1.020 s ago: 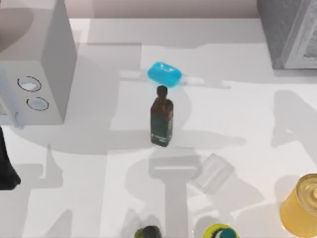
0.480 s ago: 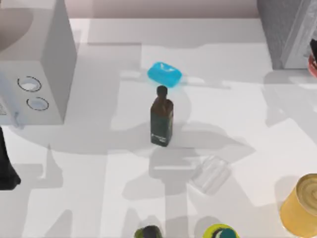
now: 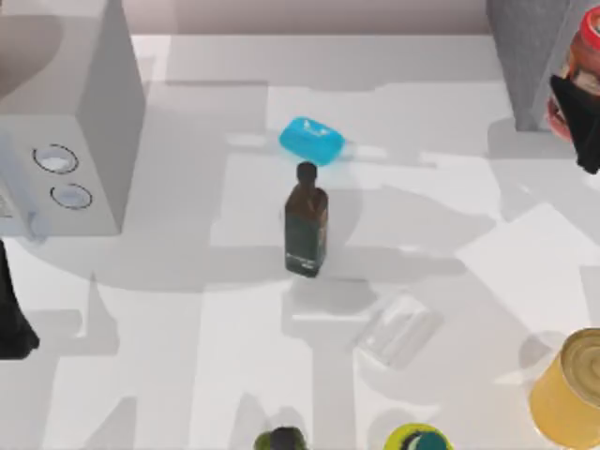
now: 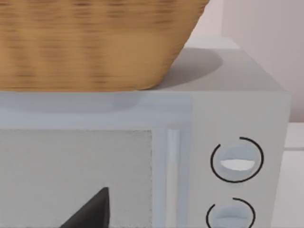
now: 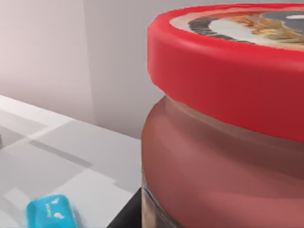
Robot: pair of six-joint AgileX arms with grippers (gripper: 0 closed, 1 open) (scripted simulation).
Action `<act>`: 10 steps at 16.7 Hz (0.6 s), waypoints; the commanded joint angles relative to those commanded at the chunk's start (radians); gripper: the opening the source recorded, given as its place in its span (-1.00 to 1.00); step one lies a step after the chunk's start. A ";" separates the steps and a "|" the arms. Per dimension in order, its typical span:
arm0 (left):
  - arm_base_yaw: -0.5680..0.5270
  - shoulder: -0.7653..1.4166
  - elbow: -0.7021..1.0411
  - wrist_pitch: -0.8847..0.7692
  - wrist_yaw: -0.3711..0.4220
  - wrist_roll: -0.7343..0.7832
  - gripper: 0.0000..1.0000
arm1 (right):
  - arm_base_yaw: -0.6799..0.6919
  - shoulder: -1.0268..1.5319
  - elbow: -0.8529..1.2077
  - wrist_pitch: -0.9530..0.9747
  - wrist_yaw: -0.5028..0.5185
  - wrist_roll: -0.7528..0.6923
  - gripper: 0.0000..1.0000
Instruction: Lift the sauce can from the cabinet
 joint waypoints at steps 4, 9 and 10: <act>0.000 0.000 0.000 0.000 0.000 0.000 1.00 | -0.011 0.202 0.079 0.128 -0.077 -0.001 -1.00; 0.000 0.000 0.000 0.000 0.000 0.000 1.00 | -0.020 0.421 0.165 0.271 -0.165 -0.003 -1.00; 0.000 0.000 0.000 0.000 0.000 0.000 1.00 | -0.021 0.445 0.175 0.287 -0.176 -0.004 -1.00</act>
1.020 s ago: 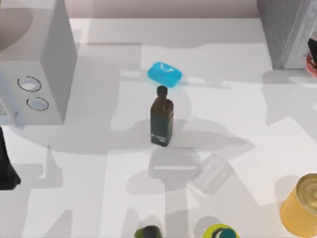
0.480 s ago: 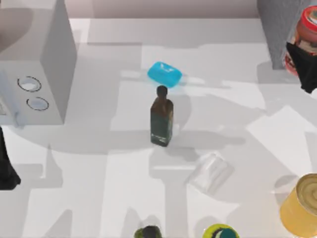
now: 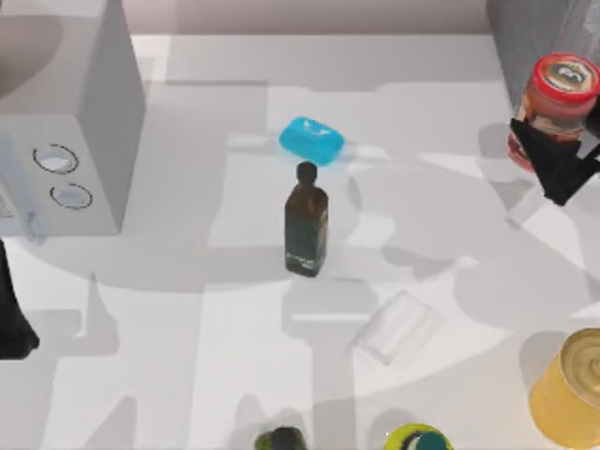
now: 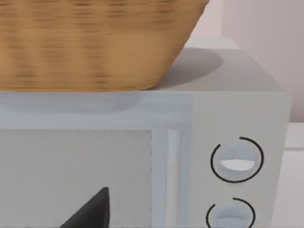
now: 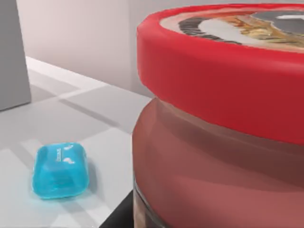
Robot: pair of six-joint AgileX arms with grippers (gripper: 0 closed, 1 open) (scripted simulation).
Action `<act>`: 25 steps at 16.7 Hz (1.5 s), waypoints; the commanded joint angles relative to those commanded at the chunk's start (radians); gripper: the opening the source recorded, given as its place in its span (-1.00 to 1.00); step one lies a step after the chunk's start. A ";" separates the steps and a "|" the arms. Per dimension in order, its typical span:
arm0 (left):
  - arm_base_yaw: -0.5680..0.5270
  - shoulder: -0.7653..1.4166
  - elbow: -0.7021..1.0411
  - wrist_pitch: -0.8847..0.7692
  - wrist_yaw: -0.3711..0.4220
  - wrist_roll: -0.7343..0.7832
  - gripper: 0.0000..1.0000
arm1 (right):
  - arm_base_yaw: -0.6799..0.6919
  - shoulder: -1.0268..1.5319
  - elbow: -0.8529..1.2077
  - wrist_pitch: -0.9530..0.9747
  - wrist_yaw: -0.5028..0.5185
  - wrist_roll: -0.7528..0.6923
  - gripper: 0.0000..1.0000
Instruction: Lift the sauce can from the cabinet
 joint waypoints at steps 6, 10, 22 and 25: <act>0.000 0.000 0.000 0.000 0.000 0.000 1.00 | 0.000 0.021 0.009 0.015 -0.011 -0.001 -1.00; 0.000 0.000 0.000 0.000 0.000 0.000 1.00 | 0.023 0.047 0.040 0.010 0.008 0.000 -1.00; 0.000 0.000 0.000 0.000 0.000 0.000 1.00 | 0.114 0.190 0.209 -0.020 0.106 -0.005 -0.85; 0.000 0.000 0.000 0.000 0.000 0.000 1.00 | 0.114 0.190 0.209 -0.020 0.106 -0.005 -0.40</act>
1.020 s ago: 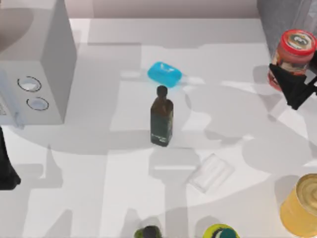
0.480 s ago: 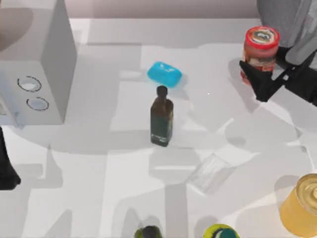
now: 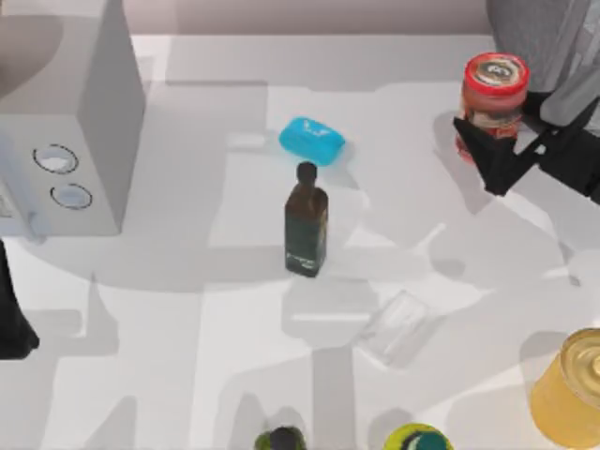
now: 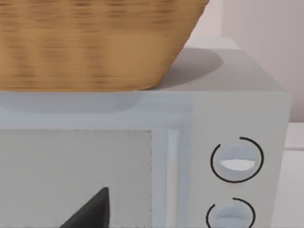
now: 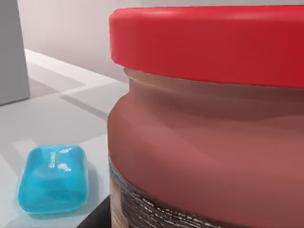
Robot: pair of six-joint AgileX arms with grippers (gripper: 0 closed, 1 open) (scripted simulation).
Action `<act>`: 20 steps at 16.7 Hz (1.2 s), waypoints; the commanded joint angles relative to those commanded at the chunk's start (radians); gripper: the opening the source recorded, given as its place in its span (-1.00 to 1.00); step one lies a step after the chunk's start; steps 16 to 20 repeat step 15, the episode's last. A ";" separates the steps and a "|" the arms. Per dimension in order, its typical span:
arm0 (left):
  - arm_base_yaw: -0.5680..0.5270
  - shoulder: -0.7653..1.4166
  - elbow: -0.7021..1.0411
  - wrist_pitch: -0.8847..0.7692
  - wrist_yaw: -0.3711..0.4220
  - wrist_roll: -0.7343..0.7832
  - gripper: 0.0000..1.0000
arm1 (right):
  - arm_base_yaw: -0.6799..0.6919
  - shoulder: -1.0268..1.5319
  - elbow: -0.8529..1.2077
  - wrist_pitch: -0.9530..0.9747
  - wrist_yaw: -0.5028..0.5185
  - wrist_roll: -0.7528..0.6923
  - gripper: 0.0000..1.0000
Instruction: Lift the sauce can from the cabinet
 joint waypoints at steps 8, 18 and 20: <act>0.000 0.000 0.000 0.000 0.000 0.000 1.00 | 0.000 0.000 0.000 0.000 0.000 0.000 0.81; 0.000 0.000 0.000 0.000 0.000 0.000 1.00 | 0.000 0.000 0.000 0.000 0.000 0.000 1.00; 0.000 0.000 0.000 0.000 0.000 0.000 1.00 | 0.000 0.000 0.000 0.000 0.000 0.000 1.00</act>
